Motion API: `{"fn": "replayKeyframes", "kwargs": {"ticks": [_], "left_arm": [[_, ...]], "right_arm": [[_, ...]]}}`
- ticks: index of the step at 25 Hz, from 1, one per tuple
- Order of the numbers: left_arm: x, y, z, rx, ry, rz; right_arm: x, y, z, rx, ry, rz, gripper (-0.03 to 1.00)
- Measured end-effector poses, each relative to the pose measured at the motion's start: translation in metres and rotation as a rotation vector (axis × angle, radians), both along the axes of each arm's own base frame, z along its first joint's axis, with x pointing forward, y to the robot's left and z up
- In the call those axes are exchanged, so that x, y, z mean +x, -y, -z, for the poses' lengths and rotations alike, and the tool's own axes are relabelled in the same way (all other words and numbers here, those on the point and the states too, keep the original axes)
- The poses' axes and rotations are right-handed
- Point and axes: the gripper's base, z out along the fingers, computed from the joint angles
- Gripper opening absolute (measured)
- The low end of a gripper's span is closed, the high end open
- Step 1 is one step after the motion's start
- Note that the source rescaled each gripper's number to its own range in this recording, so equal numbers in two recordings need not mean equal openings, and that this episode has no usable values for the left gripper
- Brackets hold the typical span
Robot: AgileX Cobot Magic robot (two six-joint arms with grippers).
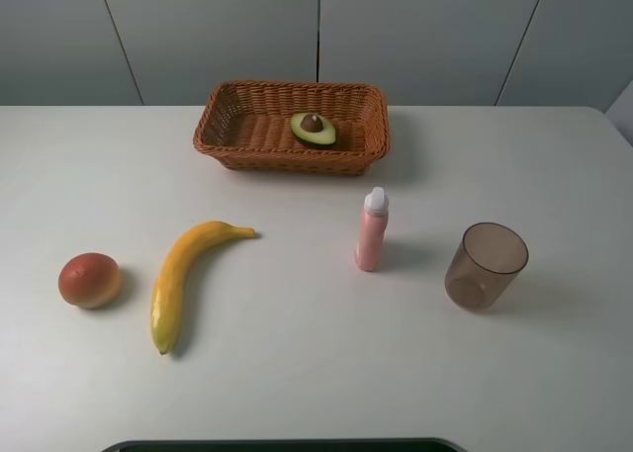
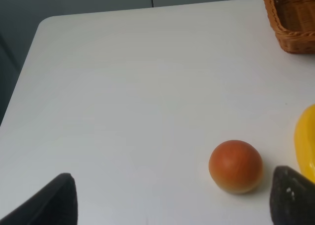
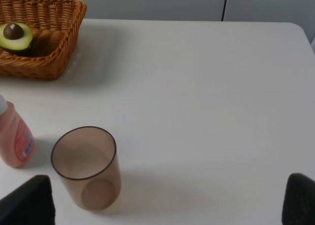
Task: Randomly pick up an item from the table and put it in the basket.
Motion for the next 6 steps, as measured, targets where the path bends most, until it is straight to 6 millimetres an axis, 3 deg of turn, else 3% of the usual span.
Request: {"fn": "replayKeyframes", "kwargs": {"ticks": [6], "left_arm": [[0.0000, 0.0000, 0.0000, 0.000, 0.000, 0.000]], "right_arm": [[-0.0007, -0.0013, 0.0001, -0.008, -0.001, 0.070, 1.00]]}}
